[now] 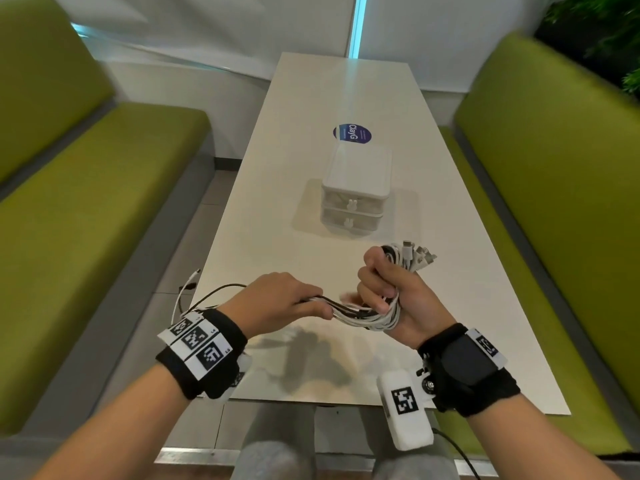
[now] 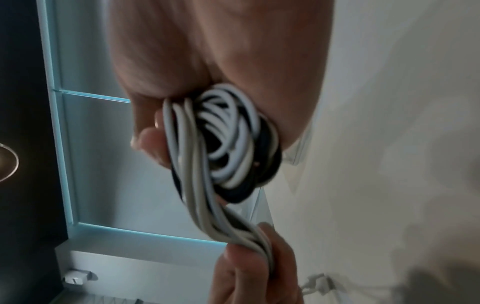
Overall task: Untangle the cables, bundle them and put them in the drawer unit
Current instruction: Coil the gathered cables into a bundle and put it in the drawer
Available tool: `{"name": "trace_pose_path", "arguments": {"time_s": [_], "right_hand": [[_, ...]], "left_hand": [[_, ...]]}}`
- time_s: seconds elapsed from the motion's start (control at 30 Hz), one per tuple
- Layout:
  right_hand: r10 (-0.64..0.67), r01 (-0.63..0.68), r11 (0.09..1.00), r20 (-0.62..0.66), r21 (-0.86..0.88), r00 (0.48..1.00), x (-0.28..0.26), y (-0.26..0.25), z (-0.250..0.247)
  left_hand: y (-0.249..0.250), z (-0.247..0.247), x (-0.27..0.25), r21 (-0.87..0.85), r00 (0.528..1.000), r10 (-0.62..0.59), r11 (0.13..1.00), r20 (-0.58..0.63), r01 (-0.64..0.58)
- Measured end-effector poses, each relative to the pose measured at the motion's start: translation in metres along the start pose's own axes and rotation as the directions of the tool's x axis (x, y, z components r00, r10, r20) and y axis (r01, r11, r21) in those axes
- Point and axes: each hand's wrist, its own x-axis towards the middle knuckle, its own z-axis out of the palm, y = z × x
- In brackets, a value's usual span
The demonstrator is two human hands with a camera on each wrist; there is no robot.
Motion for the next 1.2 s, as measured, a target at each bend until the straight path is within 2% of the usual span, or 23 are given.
{"name": "trace_pose_path", "arguments": {"time_s": [0.1,0.13,0.2,0.27,0.33,0.43,0.47,0.53,0.67,0.73,0.8,0.93,1.07,1.2], "right_hand": [[0.056,-0.056,0.998,0.017,-0.001,0.998,-0.001,0.001,0.004],[0.073,-0.073,0.995,0.005,-0.063,0.997,-0.002,0.001,0.004],[0.085,-0.097,0.943,-0.051,-0.317,0.995,-0.002,-0.001,0.007],[0.088,-0.147,0.763,-0.124,-0.63,0.988,-0.002,-0.005,0.014],[0.065,-0.153,0.534,-0.14,-0.832,0.988,0.002,-0.009,0.019],[0.006,-0.073,0.231,-0.074,-0.97,0.997,0.01,-0.012,0.022],[-0.007,-0.068,0.172,-0.07,-0.983,0.998,0.011,-0.011,0.02],[-0.038,-0.106,0.152,-0.113,-0.983,0.993,0.011,-0.008,0.016],[-0.07,-0.152,0.32,-0.183,-0.935,0.981,0.007,-0.007,0.015],[-0.038,-0.161,0.341,-0.185,-0.926,0.982,0.004,-0.007,0.017],[-0.014,-0.179,0.314,-0.193,-0.932,0.981,0.003,-0.007,0.017],[-0.003,-0.187,0.2,-0.191,-0.962,0.982,0.005,-0.007,0.014],[-0.038,-0.189,0.18,-0.199,-0.965,0.979,0.004,-0.007,0.013],[-0.027,-0.216,0.103,-0.22,-0.971,0.975,0.003,-0.001,0.011]], "left_hand": [[0.0,0.0,-0.001,0.007,1.0,0.02,1.0,-0.021,-0.02],[-0.001,-0.001,-0.001,0.027,0.999,0.03,0.999,-0.032,-0.029],[-0.001,-0.006,-0.003,0.083,0.998,0.048,0.996,-0.031,-0.045],[0.004,-0.012,-0.004,0.109,0.999,0.048,0.993,0.005,-0.048],[0.009,-0.018,-0.002,0.11,0.999,0.035,0.993,0.035,-0.039],[0.013,-0.026,0.001,0.095,1.0,0.024,0.995,0.008,-0.024],[0.014,-0.028,0.002,0.081,1.0,0.014,0.997,-0.011,-0.013],[0.018,-0.031,0.004,0.037,0.999,0.014,0.999,-0.042,-0.012],[0.031,-0.033,0.006,-0.089,0.993,0.072,0.993,-0.093,-0.081],[0.034,-0.032,0.009,-0.098,0.991,0.071,0.992,-0.113,-0.082],[0.035,-0.03,0.012,-0.072,0.989,0.048,0.996,-0.139,-0.059],[0.041,-0.024,0.016,0.052,0.99,-0.003,0.999,-0.143,0.011],[0.042,-0.019,0.02,0.16,0.984,-0.01,0.986,-0.18,0.04],[0.042,-0.014,0.018,0.201,0.985,-0.026,0.978,-0.169,0.06]]}}
